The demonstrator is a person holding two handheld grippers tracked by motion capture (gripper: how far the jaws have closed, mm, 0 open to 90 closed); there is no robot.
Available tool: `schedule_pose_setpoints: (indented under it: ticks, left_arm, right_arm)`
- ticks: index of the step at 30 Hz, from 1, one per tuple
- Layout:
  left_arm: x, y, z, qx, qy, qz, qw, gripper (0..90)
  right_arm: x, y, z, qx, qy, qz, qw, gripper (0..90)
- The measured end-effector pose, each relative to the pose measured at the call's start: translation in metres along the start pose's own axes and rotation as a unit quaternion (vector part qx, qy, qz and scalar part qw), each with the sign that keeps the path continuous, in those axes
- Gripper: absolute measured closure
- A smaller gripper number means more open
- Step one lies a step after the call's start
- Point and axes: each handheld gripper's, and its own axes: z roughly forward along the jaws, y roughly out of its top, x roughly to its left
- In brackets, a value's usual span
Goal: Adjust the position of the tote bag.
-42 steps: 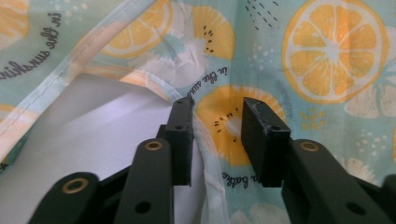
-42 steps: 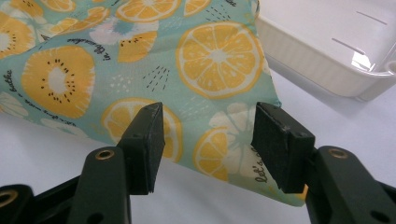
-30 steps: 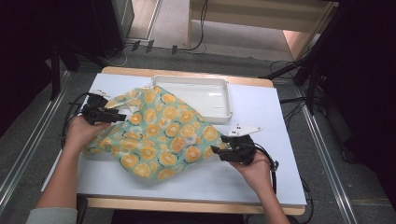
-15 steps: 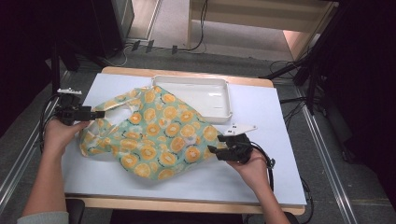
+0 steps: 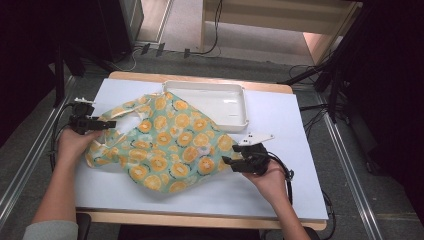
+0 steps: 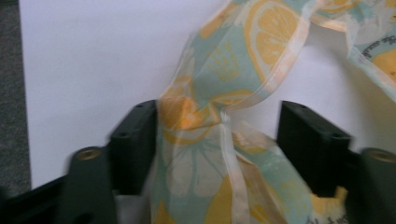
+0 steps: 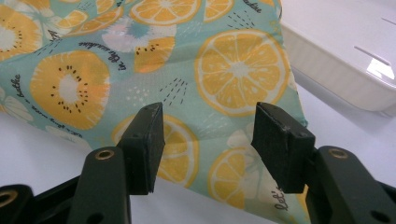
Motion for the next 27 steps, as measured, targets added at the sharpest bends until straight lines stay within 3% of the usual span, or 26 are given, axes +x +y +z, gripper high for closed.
schedule_pose_setpoints:
  ticks: [2, 5, 7, 10, 15, 21, 27]
  left_arm:
    - [-0.002, -0.001, 0.001, -0.003, 0.005, 0.005, 1.0000, 48.0]
    - [-0.004, -0.003, 0.001, -0.003, -0.006, 0.013, 0.9999, 64.5]
    - [-0.007, -0.002, 0.001, 0.007, -0.021, 0.019, 0.9996, 77.0]
    - [-0.011, 0.000, 0.000, 0.007, -0.044, 0.020, 0.9988, 88.3]
    - [-0.022, 0.006, -0.017, -0.017, -0.089, 0.009, 0.9958, 89.4]
    - [-0.043, 0.011, -0.029, -0.026, -0.119, 0.026, 0.9922, 89.5]
    - [-0.068, 0.015, -0.032, -0.023, -0.134, 0.054, 0.9892, 89.6]
  right_arm:
    - [0.000, 0.000, 0.000, 0.000, -0.001, -0.001, 1.0000, 44.2]
    - [0.000, 0.000, 0.000, -0.001, -0.002, -0.001, 1.0000, 44.2]
    - [0.000, 0.000, 0.000, 0.000, -0.002, -0.001, 1.0000, 44.2]
    - [-0.001, 0.000, -0.001, -0.003, -0.003, -0.003, 1.0000, 44.3]
    - [-0.001, 0.000, -0.003, -0.007, -0.003, 0.000, 1.0000, 45.2]
    - [0.000, 0.001, -0.004, -0.009, 0.009, 0.006, 0.9999, 48.9]
    - [0.001, 0.003, -0.006, -0.017, 0.017, 0.013, 0.9996, 50.3]
